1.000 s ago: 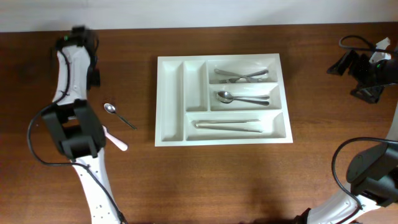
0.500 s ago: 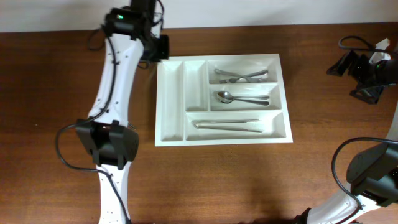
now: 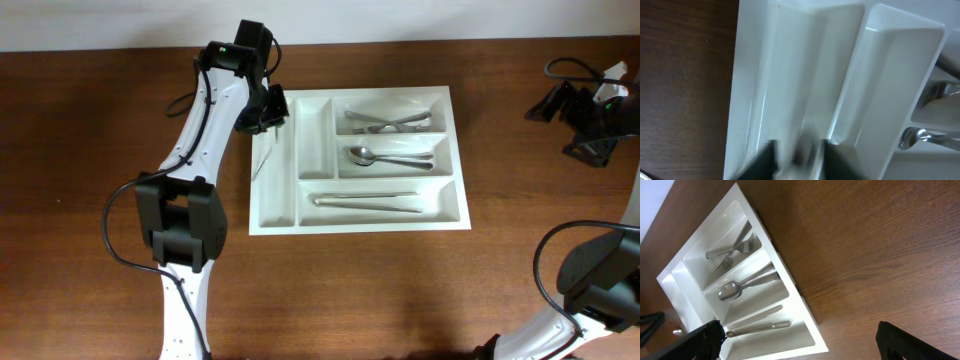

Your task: Pack container

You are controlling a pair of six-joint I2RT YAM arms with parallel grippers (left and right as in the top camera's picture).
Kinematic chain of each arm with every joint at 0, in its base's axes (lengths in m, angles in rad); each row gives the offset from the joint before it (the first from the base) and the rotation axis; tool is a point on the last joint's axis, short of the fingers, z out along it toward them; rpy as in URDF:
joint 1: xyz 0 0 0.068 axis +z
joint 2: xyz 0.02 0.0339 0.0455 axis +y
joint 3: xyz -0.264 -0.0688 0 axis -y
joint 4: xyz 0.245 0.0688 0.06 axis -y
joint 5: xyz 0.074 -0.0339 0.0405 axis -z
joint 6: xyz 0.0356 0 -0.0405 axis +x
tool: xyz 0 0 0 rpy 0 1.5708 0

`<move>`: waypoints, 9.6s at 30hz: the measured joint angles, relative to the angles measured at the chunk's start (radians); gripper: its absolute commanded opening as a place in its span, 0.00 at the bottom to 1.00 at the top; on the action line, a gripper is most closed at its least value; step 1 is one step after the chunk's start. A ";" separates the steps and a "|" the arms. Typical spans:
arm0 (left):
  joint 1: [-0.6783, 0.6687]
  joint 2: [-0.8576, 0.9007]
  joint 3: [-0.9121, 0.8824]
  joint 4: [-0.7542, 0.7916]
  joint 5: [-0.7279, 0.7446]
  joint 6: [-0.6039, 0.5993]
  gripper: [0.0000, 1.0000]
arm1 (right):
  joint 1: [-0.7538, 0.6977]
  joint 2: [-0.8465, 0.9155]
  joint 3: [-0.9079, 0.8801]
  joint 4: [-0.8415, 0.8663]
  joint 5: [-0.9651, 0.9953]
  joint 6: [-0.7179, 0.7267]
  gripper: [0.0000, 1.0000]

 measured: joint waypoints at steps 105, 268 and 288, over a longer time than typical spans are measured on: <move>0.172 -0.398 -0.090 -0.079 0.368 1.030 0.02 | 0.000 0.001 -0.003 -0.083 0.000 0.000 0.99; -0.123 -0.179 -0.347 0.477 -0.146 0.375 0.02 | 0.000 0.001 -0.005 -0.098 0.000 0.000 0.99; -0.095 -0.153 -0.348 0.432 -0.013 0.048 0.02 | 0.039 0.001 -0.005 -0.097 0.000 0.000 0.99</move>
